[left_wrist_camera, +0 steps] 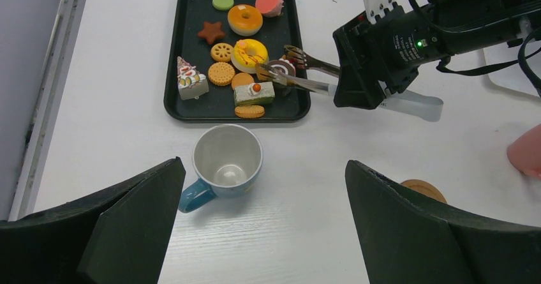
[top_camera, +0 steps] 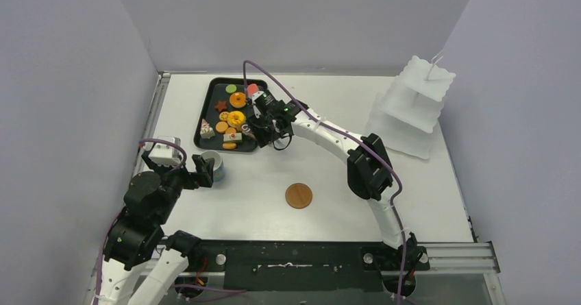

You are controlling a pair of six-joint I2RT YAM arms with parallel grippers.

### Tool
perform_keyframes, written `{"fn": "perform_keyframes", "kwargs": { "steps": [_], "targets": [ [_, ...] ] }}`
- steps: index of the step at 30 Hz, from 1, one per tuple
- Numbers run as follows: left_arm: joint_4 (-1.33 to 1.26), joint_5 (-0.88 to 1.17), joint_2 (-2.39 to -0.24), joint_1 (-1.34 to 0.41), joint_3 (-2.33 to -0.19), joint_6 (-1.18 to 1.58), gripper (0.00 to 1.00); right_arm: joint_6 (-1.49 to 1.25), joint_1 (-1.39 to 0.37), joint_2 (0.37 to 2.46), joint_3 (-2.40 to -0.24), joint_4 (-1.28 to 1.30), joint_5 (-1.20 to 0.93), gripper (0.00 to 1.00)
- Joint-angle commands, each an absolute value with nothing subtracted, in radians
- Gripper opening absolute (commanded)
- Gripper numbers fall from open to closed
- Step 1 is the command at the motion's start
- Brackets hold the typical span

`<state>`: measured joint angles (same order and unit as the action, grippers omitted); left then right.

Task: Serve the afternoon tea
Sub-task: Pick up the desert from the tray.

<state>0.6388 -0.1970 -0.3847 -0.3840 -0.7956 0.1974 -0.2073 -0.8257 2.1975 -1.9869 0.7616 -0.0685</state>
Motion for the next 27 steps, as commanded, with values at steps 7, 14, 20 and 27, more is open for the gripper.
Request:
{"fn": "perform_keyframes", "kwargs": {
  "steps": [7, 14, 20, 27],
  "targets": [
    [0.582, -0.189, -0.382, -0.376, -0.802, 0.190, 0.97, -0.219, -0.828, 2.200, -2.073, 0.763, -0.075, 0.48],
    [0.580, -0.186, -0.384, -0.376, -0.802, 0.189, 0.97, -0.231, -0.830, 2.135, -2.038, 0.742, -0.071, 0.44],
    [0.580, -0.184, -0.386, -0.376, -0.802, 0.189, 0.97, -0.245, -0.828, 2.062, -1.991, 0.726, -0.055, 0.40],
    [0.580, -0.180, -0.386, -0.374, -0.801, 0.188, 0.97, -0.256, -0.828, 1.970, -1.922, 0.703, -0.037, 0.40]
  ]
}}
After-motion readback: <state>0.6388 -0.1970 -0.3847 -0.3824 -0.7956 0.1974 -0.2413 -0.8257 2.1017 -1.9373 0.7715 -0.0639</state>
